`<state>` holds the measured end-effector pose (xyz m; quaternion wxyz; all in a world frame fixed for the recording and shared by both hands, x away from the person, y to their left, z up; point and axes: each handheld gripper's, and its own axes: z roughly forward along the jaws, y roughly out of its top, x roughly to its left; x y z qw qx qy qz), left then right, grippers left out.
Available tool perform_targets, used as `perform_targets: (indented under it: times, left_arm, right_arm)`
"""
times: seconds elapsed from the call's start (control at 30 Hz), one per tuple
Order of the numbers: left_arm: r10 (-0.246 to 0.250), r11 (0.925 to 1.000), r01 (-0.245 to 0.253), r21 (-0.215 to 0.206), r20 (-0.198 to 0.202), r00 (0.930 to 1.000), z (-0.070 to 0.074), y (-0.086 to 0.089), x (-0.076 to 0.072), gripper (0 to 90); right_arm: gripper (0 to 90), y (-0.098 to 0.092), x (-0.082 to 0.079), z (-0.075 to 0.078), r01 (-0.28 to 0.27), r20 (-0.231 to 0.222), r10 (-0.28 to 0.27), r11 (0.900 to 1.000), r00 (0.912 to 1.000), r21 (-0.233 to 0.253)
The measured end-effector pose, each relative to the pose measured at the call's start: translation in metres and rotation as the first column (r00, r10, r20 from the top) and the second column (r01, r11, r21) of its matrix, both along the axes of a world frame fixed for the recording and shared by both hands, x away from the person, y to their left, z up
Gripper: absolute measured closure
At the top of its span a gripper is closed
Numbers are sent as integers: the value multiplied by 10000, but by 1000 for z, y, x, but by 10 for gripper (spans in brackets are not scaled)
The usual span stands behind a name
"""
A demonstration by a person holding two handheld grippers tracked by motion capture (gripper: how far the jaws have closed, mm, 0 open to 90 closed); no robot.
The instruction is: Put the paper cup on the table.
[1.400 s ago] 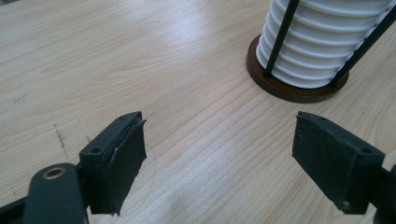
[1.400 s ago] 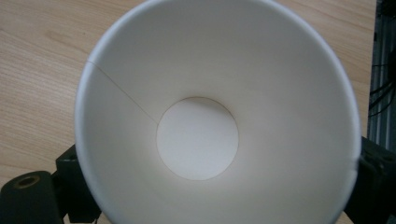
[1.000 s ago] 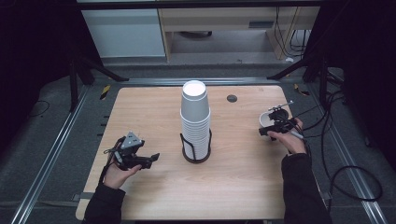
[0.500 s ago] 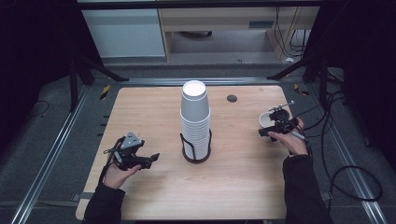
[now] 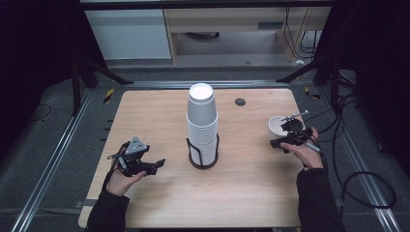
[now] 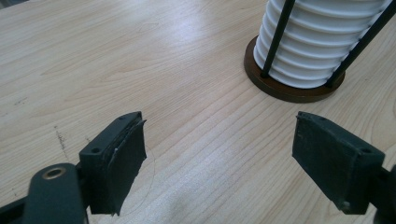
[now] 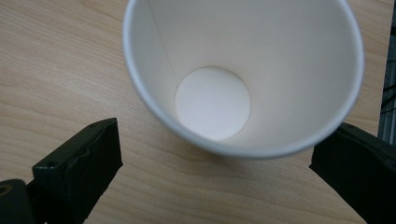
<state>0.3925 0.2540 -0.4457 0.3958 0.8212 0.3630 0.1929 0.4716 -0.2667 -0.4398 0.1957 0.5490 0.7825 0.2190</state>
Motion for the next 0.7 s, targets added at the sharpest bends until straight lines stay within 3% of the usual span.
perform_targets:
  times: [0.2,0.37,0.6,0.7]
  left_arm:
    - [48,10000,-48,-56,60,10000,1,2,-1,165]
    - [82,10000,-81,-34,46,10000,1,3,-1,164]
    - [187,9998,-187,-15,27,9998,0,5,-1,161]
    - [240,9997,-240,-13,4,9997,-1,7,-1,161]
  right_arm:
    - [19,3,-21,3,-179,412,176,9998,9990,72]
    - [22,9,-43,9,-340,1014,311,9990,9944,273]
    - [20,18,-77,12,-660,1996,534,9962,9784,571]
    - [25,16,-92,6,-819,2317,644,9944,9707,667]
